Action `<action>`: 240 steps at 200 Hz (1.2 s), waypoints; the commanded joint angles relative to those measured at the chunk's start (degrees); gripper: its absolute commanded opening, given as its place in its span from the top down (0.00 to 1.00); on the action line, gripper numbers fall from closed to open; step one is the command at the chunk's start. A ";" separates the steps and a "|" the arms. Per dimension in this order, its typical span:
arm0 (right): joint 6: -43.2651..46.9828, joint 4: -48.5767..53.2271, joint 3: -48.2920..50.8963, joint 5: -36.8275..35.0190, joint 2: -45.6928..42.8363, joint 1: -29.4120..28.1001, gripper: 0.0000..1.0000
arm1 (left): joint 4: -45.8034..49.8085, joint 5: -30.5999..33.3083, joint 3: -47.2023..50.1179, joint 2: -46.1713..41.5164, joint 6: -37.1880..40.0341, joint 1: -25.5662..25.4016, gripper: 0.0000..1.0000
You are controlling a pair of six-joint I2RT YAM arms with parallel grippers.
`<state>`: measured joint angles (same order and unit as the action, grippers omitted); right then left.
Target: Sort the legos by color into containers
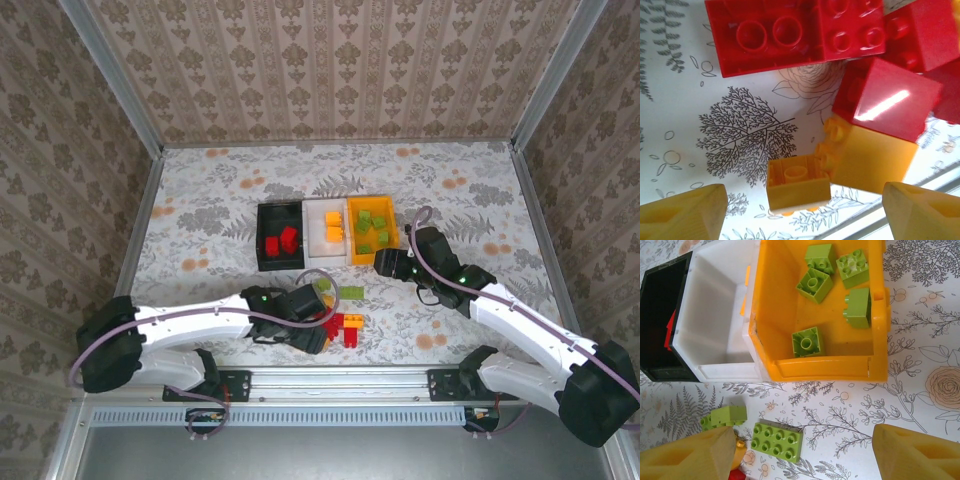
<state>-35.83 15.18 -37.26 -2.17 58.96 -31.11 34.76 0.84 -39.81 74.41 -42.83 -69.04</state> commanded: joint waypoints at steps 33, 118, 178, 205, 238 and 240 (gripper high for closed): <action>0.19 1.11 0.08 -1.14 -2.51 0.60 0.26 | -2.95 0.79 2.49 5.31 -2.25 -0.16 0.25; 0.02 -0.06 -0.04 -0.46 -1.48 0.79 0.26 | 5.38 8.55 -4.32 -4.97 -2.12 -2.07 0.17; -0.02 -0.24 0.34 -0.59 -1.30 0.88 0.26 | 0.42 0.77 3.23 -7.35 -6.11 -2.07 0.12; -0.04 0.05 0.25 -0.72 -1.56 0.88 0.26 | -3.85 -0.10 6.38 -5.07 -6.63 -2.07 0.12; -0.02 0.80 -0.19 -0.95 -2.34 0.95 0.26 | -6.11 0.67 6.35 -0.19 -5.11 -1.73 0.13; -0.02 0.81 -0.19 -1.05 -2.38 0.96 0.25 | -6.29 0.72 6.33 0.02 -5.02 -1.68 0.14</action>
<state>-35.83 15.25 -37.26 -2.28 57.36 -30.57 31.70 1.83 -33.36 72.16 -47.86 -70.52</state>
